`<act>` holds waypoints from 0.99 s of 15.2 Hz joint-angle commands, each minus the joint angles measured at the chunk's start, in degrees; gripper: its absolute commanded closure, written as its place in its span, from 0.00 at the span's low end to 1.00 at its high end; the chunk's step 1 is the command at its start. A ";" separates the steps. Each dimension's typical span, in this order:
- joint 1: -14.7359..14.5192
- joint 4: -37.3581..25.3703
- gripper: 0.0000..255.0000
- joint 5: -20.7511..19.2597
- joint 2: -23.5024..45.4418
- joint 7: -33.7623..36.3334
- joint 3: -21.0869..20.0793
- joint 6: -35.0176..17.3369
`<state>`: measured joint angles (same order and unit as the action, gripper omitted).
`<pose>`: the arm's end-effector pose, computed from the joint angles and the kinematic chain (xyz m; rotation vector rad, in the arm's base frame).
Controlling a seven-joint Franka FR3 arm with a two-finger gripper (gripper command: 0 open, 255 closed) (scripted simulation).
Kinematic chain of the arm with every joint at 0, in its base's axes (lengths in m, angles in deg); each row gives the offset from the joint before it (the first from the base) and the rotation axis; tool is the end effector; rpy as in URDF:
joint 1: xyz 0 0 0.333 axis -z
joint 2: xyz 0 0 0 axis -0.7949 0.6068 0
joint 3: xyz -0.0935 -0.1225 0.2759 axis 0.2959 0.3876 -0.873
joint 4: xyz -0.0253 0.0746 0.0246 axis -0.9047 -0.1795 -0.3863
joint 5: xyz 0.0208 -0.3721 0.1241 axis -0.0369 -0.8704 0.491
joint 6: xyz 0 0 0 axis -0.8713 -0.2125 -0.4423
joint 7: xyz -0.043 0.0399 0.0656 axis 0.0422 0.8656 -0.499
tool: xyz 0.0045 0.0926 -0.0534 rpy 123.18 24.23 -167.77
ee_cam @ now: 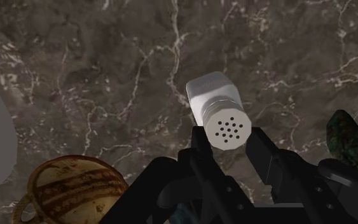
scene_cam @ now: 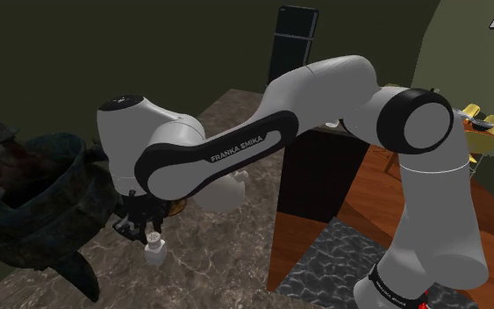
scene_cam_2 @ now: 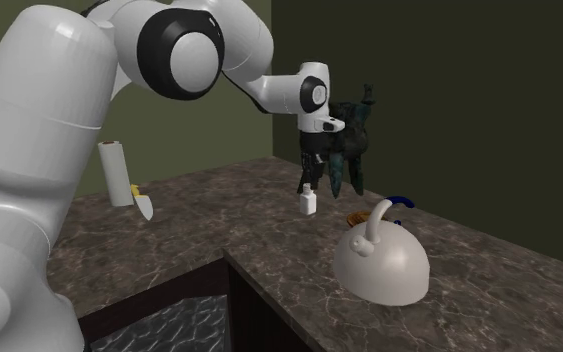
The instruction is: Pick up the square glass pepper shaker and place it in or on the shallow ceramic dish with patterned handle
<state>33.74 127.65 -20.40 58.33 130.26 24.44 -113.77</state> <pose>0.5134 0.4510 0.3808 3.1028 0.2120 0.0122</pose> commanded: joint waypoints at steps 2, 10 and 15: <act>0.06 0.77 1.00 -0.23 1.26 -0.39 0.20 -0.89; 0.17 -2.61 1.00 0.92 -0.68 -1.24 -0.49 4.20; 0.06 -5.27 1.00 1.47 -1.52 -1.71 -0.79 7.57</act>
<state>33.86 123.19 -19.01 56.86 128.68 23.68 -107.06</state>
